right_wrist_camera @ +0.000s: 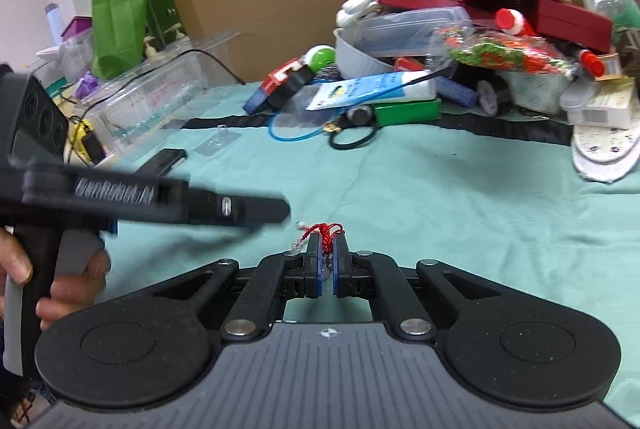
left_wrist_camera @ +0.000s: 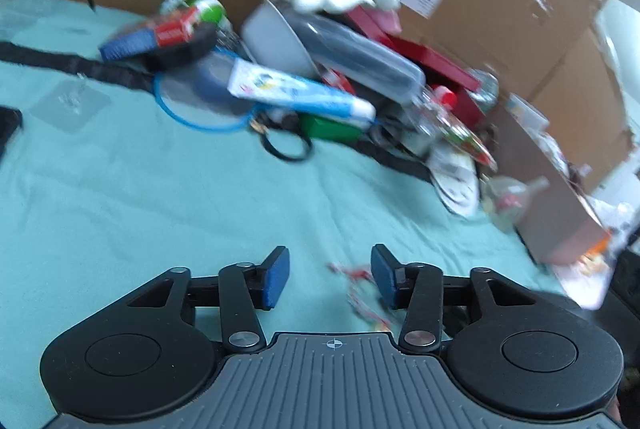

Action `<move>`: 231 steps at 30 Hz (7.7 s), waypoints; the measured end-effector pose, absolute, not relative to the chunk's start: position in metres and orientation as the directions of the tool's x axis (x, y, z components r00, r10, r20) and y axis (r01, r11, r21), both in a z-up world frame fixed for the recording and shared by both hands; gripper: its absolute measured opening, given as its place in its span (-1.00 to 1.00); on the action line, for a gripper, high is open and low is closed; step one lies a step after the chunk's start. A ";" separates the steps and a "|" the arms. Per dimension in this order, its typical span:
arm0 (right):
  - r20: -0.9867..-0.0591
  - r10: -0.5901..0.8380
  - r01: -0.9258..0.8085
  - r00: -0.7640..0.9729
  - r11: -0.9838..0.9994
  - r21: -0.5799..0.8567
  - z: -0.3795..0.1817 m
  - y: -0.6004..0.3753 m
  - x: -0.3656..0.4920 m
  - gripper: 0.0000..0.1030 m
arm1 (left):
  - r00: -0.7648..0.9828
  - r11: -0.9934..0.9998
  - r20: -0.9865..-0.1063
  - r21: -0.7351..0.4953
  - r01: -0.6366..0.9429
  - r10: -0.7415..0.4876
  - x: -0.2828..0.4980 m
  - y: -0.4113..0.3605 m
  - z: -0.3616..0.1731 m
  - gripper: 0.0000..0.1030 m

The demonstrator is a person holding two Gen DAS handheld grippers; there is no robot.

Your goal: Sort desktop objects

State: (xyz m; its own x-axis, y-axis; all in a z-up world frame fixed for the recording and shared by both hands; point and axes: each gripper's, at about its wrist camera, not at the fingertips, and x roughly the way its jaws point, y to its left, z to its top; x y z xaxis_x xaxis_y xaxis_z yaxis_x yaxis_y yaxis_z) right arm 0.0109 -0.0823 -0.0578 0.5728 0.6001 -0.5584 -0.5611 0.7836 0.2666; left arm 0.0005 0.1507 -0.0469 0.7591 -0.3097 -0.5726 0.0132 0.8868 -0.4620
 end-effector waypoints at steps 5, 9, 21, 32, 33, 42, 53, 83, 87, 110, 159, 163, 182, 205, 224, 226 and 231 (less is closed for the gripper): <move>-0.562 0.592 -0.554 0.577 0.790 0.262 -0.060 -0.085 0.012 -0.90 | 0.795 0.929 -0.575 -0.368 -0.040 -0.194 0.035 0.151 -0.043 0.33; -0.566 0.572 -0.549 0.594 0.802 0.235 -0.059 -0.086 0.013 -0.90 | 0.800 0.956 -0.577 -0.292 -0.015 -0.163 0.062 0.139 -0.046 0.14; -0.578 0.524 -0.482 0.625 0.842 0.242 -0.062 -0.111 0.018 -0.90 | 0.786 0.995 -0.611 -0.081 0.057 -0.095 0.109 0.098 -0.059 -0.28; -0.567 0.531 -0.477 0.630 0.841 0.257 -0.059 -0.114 0.013 -0.89 | 0.772 0.988 -0.619 -0.132 0.079 -0.144 0.074 0.103 -0.053 -1.00; -0.566 0.530 -0.476 0.631 0.841 0.257 -0.059 -0.115 0.012 -0.89 | 0.769 0.982 -0.617 -0.166 0.085 -0.171 0.069 0.105 -0.052 -1.00; -0.530 0.528 -0.473 0.664 0.845 0.249 -0.044 -0.124 0.007 -0.89 | 0.770 0.952 -0.575 -0.276 0.133 -0.274 0.028 0.112 -0.028 -1.00; -0.402 0.511 -0.469 0.760 0.859 0.205 0.003 -0.162 0.000 -0.89 | 0.766 0.868 -0.437 -0.379 0.319 -0.472 0.028 0.074 0.050 -1.00; -0.328 0.072 -0.005 0.942 0.980 0.201 0.051 -0.424 0.071 -0.89 | 0.539 0.704 -0.460 -0.371 0.605 -0.705 0.197 -0.269 0.082 -1.00; -0.356 0.046 0.022 0.933 0.982 0.185 0.038 -0.431 0.083 -0.12 | 0.566 0.730 -0.468 -0.347 0.589 -0.679 0.203 -0.273 0.075 0.44; -0.364 -0.048 0.080 0.930 0.994 0.074 0.039 -0.407 0.064 0.99 | 0.652 0.809 -0.481 -0.308 0.500 -0.586 0.182 -0.239 0.064 1.00; -0.500 0.075 -0.116 0.863 0.992 -0.052 -0.042 -0.217 0.029 0.91 | 0.766 0.924 -0.519 -0.262 0.279 -0.378 0.086 -0.043 -0.039 0.71; -0.505 0.063 -0.097 0.861 0.994 -0.041 -0.049 -0.222 0.045 0.83 | 0.756 0.927 -0.537 -0.238 0.290 -0.374 0.107 -0.056 -0.044 0.63; -0.481 -0.032 -0.053 0.876 0.986 -0.160 -0.057 -0.218 0.090 0.69 | 0.740 0.943 -0.585 -0.208 0.260 -0.333 0.175 -0.079 -0.062 0.28; -0.391 -0.068 -0.055 0.918 0.954 -0.295 -0.045 -0.209 0.099 0.70 | 0.747 0.949 -0.587 -0.232 0.212 -0.311 0.153 -0.029 -0.058 -0.09; -0.389 -0.036 -0.007 0.921 0.994 -0.110 -0.026 -0.239 0.089 -0.66 | 0.693 0.903 -0.581 -0.311 0.296 -0.427 0.134 -0.048 -0.051 0.42; -0.387 -0.001 -0.030 0.922 0.997 -0.074 -0.020 -0.241 0.079 -0.66 | 0.685 0.896 -0.579 -0.325 0.303 -0.441 0.129 -0.048 -0.048 0.42; -0.390 0.107 -0.118 0.914 0.993 -0.004 -0.003 -0.238 0.050 -0.67 | 0.685 0.882 -0.556 -0.317 0.349 -0.471 0.105 -0.046 -0.039 0.45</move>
State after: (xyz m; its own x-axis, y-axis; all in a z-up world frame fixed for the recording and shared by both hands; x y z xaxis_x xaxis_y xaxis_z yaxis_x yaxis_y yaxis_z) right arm 0.0501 -0.2381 -0.0025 0.9144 0.1073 -0.3903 -0.1181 0.9930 -0.0038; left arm 0.1055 -0.0461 -0.0391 0.6848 -0.4711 -0.5560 0.3491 0.8818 -0.3172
